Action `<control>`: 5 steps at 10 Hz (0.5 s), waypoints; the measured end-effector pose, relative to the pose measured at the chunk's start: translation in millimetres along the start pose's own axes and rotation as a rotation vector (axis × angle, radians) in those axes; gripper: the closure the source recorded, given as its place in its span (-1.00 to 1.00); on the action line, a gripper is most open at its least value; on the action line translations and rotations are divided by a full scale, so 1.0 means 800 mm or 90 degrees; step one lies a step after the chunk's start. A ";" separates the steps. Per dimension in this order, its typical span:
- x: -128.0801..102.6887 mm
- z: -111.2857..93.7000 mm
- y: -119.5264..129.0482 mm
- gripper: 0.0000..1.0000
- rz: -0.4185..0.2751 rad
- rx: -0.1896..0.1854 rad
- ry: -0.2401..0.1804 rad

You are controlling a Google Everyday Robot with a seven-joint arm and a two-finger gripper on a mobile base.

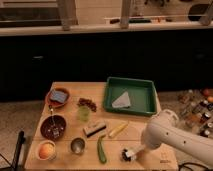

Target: Wipe table surface with brush

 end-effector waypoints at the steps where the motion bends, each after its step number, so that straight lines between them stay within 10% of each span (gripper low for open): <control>1: 0.002 0.003 0.000 1.00 0.006 -0.003 0.006; 5: 0.011 0.017 0.000 1.00 0.027 -0.014 0.016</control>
